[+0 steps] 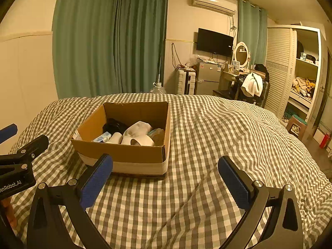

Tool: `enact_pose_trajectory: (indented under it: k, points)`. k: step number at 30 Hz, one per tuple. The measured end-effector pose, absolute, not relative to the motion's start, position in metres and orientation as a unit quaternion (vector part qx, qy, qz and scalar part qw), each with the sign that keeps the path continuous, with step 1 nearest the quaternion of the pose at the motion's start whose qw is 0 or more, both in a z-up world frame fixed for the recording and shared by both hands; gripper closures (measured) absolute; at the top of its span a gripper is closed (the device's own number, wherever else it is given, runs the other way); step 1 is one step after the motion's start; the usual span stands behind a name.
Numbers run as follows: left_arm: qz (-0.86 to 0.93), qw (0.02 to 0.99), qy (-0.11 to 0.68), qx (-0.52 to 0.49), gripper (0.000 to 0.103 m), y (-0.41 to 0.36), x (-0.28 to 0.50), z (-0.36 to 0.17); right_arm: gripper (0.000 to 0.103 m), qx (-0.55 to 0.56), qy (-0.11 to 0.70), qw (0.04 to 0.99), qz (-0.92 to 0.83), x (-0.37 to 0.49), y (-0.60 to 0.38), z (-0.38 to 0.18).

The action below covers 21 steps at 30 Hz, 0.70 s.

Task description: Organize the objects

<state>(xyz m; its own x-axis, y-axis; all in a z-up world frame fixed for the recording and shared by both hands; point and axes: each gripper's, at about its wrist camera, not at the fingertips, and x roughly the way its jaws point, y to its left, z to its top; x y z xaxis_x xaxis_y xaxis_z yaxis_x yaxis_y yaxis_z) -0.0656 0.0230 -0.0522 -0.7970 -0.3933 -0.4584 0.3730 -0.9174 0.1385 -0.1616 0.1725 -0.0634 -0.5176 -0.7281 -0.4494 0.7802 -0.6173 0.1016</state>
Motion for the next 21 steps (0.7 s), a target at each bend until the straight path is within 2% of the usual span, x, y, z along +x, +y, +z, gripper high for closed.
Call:
enact_pose_trajectory:
  k: [21]
  points:
    - [-0.946,0.204,-0.023,0.25,0.0,0.0245,-0.0645,-0.0544,0.001,0.233,0.059,0.435,-0.868,-0.1598,0.1709,-0.0665]
